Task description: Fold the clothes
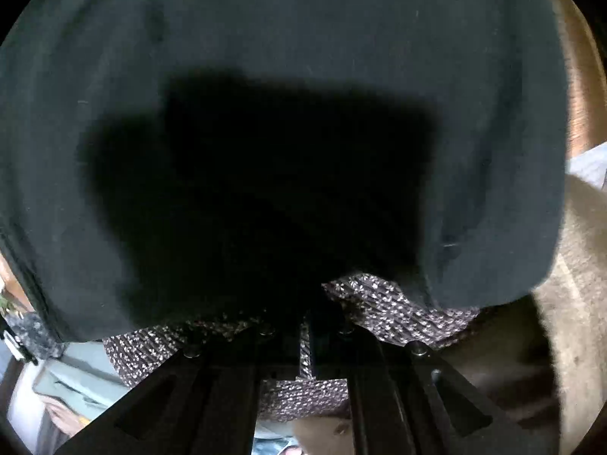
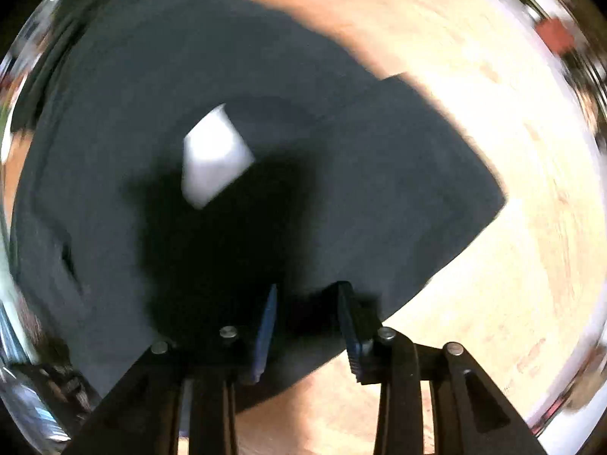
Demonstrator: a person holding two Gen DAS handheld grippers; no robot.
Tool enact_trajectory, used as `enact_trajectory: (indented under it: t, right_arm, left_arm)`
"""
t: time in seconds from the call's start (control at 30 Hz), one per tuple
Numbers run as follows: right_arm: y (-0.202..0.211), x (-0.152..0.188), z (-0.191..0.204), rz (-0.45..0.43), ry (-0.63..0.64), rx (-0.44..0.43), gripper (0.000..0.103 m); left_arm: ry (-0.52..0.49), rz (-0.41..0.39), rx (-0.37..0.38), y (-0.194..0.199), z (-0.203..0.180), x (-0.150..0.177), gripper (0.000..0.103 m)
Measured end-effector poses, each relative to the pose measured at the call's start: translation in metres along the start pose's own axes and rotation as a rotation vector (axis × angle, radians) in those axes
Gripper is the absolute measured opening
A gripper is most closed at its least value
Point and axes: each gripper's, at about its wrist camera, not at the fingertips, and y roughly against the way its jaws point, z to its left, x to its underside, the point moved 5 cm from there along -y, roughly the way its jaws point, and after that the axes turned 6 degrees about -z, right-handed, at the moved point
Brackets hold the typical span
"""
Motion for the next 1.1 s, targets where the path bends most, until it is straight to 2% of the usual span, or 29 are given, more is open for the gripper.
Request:
enact_trajectory:
  t: [0.07, 0.17, 0.2, 0.27, 0.3, 0.33, 0.4, 0.47, 0.53, 0.57, 0.6, 0.63, 0.67, 0.7, 0.77, 0.8, 0.83, 0.87, 0.93, 1.03, 1.1]
  right_arm:
    - [0.004, -0.015, -0.016, -0.029, -0.078, 0.024, 0.039]
    - [0.009, -0.018, -0.021, -0.063, -0.168, -0.005, 0.039]
    - [0.013, -0.016, -0.021, -0.089, -0.178, 0.032, 0.039]
    - [0.022, -0.009, -0.018, -0.133, -0.182, 0.110, 0.041]
    - [0.030, -0.001, -0.011, -0.160, -0.175, 0.114, 0.041]
    - [0.041, 0.008, -0.002, -0.201, -0.166, 0.086, 0.041]
    - [0.071, 0.036, 0.026, -0.308, -0.144, -0.020, 0.047]
    - [0.099, 0.073, 0.053, -0.415, -0.119, -0.107, 0.066]
    - [0.114, 0.114, 0.080, -0.475, -0.094, -0.168, 0.070]
    - [0.116, 0.135, 0.106, -0.482, -0.090, -0.198, 0.070]
    - [0.112, 0.164, 0.108, -0.480, -0.103, -0.230, 0.070]
    - [0.107, 0.186, 0.115, -0.469, -0.125, -0.266, 0.070]
    - [0.105, 0.202, 0.106, -0.456, -0.145, -0.290, 0.070]
    - [0.096, 0.222, 0.111, -0.434, -0.180, -0.309, 0.070]
    - [0.066, 0.231, 0.132, -0.401, -0.228, -0.331, 0.070]
    - [0.051, 0.233, 0.128, -0.385, -0.243, -0.336, 0.070]
    - [0.036, 0.235, 0.121, -0.368, -0.256, -0.339, 0.070]
    - [0.025, 0.237, 0.119, -0.357, -0.271, -0.334, 0.070]
    - [0.012, 0.234, 0.126, -0.345, -0.293, -0.326, 0.070]
    - [-0.004, 0.212, 0.149, -0.379, -0.301, -0.352, 0.070]
    - [0.003, 0.212, 0.163, -0.395, -0.303, -0.365, 0.071]
  left_arm:
    - [0.009, -0.059, 0.031, 0.017, 0.002, 0.004, 0.005]
    - [-0.011, -0.170, -0.010, 0.049, 0.004, 0.014, 0.005]
    - [-0.016, -0.218, -0.022, 0.061, 0.005, 0.017, 0.005]
    - [0.004, -0.389, -0.105, 0.090, 0.014, 0.023, 0.005]
    - [0.020, -0.484, -0.150, 0.105, 0.020, 0.027, 0.005]
    - [0.063, -0.546, -0.146, 0.112, 0.030, 0.031, 0.006]
    - [0.148, -0.669, -0.137, 0.125, 0.051, 0.038, 0.006]
    - [0.278, -0.735, -0.116, 0.122, 0.080, 0.047, 0.006]
    - [0.466, -0.777, -0.121, 0.129, 0.091, -0.005, 0.006]
    - [0.521, -0.782, -0.133, 0.132, 0.099, 0.013, 0.006]
    - [0.580, -0.787, -0.141, 0.114, 0.117, -0.003, 0.006]
    - [0.628, -0.794, -0.142, 0.092, 0.119, -0.030, 0.006]
    - [0.668, -0.802, -0.127, 0.089, 0.125, -0.013, 0.006]
    - [0.698, -0.815, -0.102, 0.082, 0.132, -0.014, 0.006]
    - [0.733, -0.846, -0.065, 0.075, 0.142, -0.012, 0.007]
    - [0.739, -0.865, -0.053, 0.074, 0.144, -0.008, 0.011]
    - [0.741, -0.879, -0.038, 0.073, 0.145, 0.000, 0.019]
    - [0.671, -0.853, 0.024, 0.067, 0.150, -0.006, 0.023]
    - [0.660, -0.859, 0.127, 0.063, 0.156, 0.005, 0.039]
    - [0.667, -0.871, 0.340, 0.067, 0.157, 0.031, 0.046]
    - [0.693, -0.910, 0.434, 0.067, 0.175, 0.043, 0.052]
